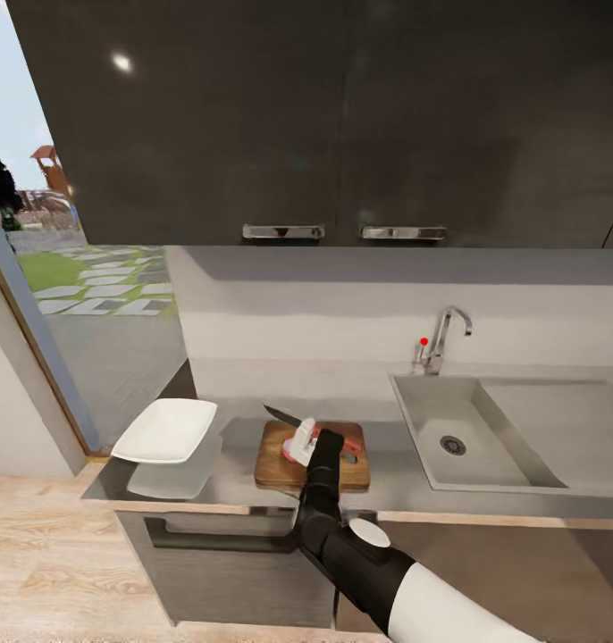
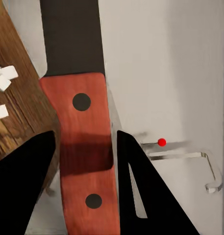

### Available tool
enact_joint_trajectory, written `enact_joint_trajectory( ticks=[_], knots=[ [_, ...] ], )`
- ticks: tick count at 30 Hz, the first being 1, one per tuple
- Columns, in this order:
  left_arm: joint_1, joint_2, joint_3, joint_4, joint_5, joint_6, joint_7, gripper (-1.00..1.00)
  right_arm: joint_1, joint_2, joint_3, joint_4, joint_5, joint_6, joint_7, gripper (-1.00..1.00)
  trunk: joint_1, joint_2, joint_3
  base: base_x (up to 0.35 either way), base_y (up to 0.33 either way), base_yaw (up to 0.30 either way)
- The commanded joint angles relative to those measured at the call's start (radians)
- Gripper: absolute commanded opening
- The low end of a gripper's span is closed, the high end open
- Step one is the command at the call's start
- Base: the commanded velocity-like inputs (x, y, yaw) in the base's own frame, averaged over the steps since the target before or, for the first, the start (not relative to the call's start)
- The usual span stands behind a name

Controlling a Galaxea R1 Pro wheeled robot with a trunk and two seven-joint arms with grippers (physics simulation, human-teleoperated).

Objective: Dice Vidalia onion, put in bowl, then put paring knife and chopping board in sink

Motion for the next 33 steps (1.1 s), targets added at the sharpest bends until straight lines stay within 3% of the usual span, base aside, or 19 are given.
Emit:
enact_joint_trajectory(
  ticks=[1, 16, 33],
  knots=[
    [0.000, -0.001, -0.005, -0.002, 0.006, -0.001, 0.000, 1.00, -0.002, 0.000, 0.009, 0.007, 0.001, 0.006, -0.002, -1.00, 0.000, -0.002, -0.002, -0.181, -0.143, 0.000],
    [0.000, -0.003, -0.005, -0.002, 0.006, -0.002, 0.001, 1.00, -0.002, 0.000, 0.020, 0.099, 0.001, 0.002, 0.004, -1.00, 0.000, -0.002, -0.002, -0.033, -0.062, 0.000],
    [0.000, -0.003, -0.005, -0.002, 0.006, -0.002, 0.001, 1.00, -0.002, 0.000, 0.020, 0.136, 0.001, 0.000, 0.006, -1.00, 0.000, -0.002, -0.002, 0.000, 0.000, 0.000]
  ],
)
